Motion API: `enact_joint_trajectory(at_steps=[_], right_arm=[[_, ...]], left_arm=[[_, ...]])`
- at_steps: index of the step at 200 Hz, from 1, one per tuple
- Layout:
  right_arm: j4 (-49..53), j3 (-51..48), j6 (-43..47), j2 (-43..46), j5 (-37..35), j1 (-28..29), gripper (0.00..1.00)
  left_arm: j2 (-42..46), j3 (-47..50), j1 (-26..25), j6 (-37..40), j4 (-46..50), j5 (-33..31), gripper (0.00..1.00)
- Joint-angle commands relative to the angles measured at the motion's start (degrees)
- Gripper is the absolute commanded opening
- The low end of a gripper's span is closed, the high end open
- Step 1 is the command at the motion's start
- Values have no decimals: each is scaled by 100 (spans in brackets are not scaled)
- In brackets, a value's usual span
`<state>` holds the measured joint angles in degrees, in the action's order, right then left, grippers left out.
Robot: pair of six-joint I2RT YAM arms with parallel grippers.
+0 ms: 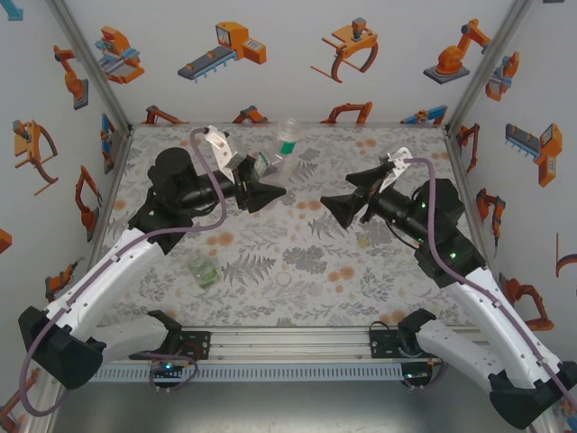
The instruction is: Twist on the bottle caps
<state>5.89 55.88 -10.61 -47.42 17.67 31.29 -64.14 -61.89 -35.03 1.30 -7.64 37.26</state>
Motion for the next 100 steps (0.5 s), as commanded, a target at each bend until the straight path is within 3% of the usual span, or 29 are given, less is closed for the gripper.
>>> enact_joint_trajectory(at_steps=[1,55,100], right_arm=[[1135,200,104,-69,-1318,26,79],[2019,181,-262,-613,-1729,34,71],[2624,317,-883,-1245,-1978,516,68]], left_arm=[[156,-171,248,331,608,99,21],[220,48,800,382,714,252,0],[208,77,1086,527,831,316,0]])
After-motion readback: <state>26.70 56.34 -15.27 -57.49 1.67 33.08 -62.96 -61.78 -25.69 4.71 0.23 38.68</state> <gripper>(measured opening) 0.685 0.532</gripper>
